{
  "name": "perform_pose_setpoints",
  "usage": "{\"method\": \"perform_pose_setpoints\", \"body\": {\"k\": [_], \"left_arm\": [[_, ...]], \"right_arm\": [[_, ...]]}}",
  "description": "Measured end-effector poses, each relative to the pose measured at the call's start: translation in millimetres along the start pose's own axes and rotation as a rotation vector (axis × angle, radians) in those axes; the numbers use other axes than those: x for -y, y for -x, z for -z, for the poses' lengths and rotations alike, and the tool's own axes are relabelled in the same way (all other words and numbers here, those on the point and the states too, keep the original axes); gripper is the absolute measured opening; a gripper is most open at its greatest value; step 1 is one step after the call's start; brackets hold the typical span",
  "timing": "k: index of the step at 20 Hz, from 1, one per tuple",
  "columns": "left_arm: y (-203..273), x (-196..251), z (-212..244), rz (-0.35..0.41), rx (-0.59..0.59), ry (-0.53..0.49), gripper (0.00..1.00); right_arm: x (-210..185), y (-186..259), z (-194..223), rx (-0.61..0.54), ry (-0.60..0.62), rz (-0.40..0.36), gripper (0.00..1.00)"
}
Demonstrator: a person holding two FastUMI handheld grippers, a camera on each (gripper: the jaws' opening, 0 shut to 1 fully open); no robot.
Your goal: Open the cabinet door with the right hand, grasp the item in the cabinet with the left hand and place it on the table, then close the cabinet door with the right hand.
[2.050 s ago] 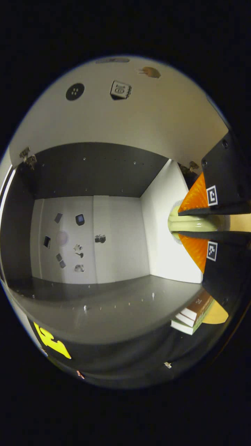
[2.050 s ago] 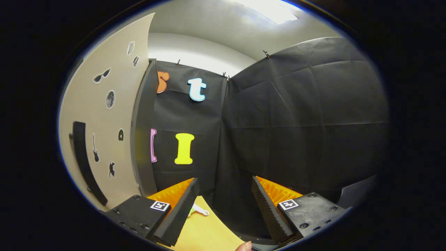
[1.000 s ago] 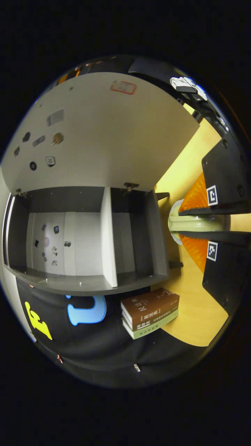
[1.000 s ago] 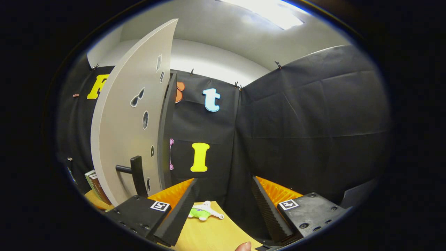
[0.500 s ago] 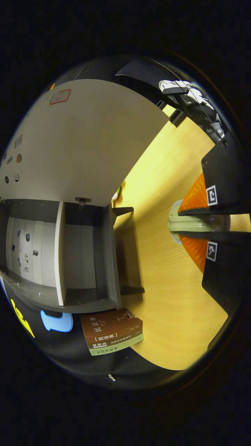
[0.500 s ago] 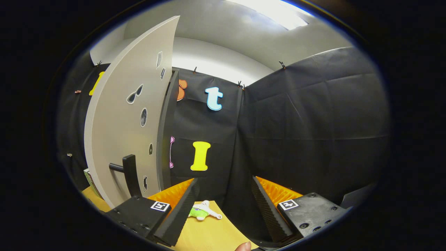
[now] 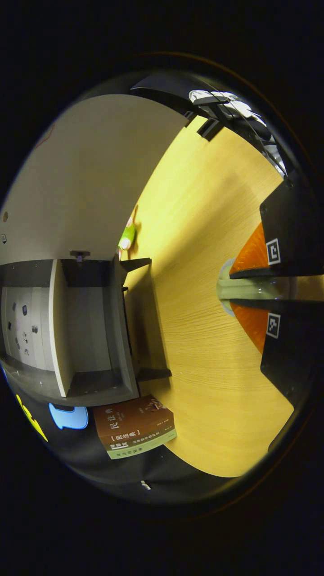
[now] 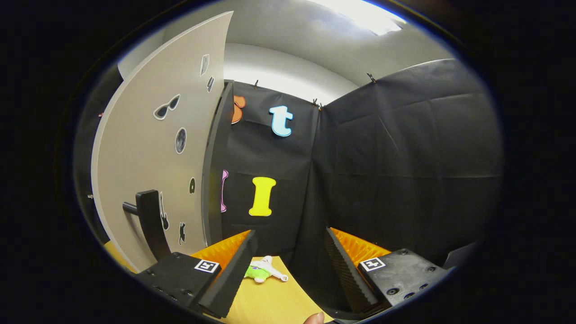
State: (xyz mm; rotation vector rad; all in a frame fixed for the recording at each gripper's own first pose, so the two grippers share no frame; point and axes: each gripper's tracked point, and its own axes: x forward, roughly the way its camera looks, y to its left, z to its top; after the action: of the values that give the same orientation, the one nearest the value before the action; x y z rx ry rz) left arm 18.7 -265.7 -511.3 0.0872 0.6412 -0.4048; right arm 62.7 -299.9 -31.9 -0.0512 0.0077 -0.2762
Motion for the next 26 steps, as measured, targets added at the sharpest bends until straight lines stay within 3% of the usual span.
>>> {"method": "perform_pose_setpoints", "body": {"k": [4, 6, 10, 17, 26], "left_arm": [[-3, 3, 5, 0.011, -0.018, 0.003, 0.28], [-2, 3, 5, 0.019, -0.025, 0.003, 0.37], [5, -1, 0, 0.017, -0.016, 0.021, 0.99], [43, -24, -62, 0.014, 0.099, 0.068, 0.97], [166, -98, -220, -0.097, 0.398, 0.053, 0.96]], "right_arm": [[0, -2, 2, -0.006, 0.006, 0.001, 0.97], [-1, -2, 2, -0.005, 0.005, 0.005, 0.97], [-3, 2, 0, 0.0, 0.011, 0.015, 0.97], [0, 15, -6, 0.005, 0.013, 0.057, 0.97], [-11, 30, -12, 0.007, -0.012, 0.048, 0.98]]}}
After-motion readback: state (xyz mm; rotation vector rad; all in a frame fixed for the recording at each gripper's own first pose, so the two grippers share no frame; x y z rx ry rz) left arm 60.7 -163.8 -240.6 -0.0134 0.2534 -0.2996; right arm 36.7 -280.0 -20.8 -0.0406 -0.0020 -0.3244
